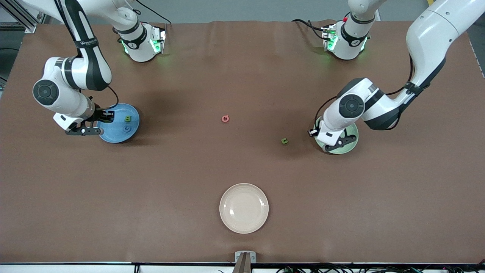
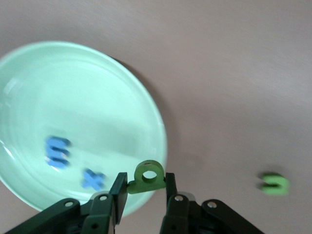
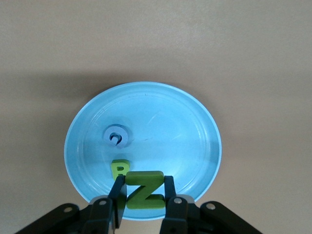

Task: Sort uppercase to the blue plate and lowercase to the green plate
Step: 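Place the Z on the blue plate while the left places b on green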

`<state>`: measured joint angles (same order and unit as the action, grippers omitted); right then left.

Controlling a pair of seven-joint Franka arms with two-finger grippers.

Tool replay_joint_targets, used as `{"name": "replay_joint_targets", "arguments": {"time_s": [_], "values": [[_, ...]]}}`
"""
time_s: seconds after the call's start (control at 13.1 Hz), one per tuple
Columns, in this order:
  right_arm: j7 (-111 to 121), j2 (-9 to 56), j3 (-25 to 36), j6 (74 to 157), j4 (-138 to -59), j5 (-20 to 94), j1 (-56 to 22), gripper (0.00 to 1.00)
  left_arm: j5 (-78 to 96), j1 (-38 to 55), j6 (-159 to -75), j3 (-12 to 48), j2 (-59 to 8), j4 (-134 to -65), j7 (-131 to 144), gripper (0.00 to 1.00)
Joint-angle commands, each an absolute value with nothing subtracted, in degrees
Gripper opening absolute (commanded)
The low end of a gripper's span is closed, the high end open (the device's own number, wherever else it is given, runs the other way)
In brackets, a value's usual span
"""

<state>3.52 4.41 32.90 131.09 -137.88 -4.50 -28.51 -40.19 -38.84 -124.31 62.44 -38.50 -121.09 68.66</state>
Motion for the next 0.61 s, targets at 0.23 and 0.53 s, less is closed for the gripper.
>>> {"name": "replay_joint_targets", "arguments": {"time_s": [0.23, 0.53], "values": [[6.24, 3.16, 32.08, 131.57, -138.69, -4.93, -26.19, 1.0, -47.1, -43.86, -130.24, 61.8, -39.99, -125.51, 66.71, 0.19], [4.23, 2.2, 31.82, 128.51, -138.69, 1.47, -29.6, 1.0, -49.91, -43.68, -133.41, 58.98, -40.86, -126.65, 66.36, 0.19]]}}
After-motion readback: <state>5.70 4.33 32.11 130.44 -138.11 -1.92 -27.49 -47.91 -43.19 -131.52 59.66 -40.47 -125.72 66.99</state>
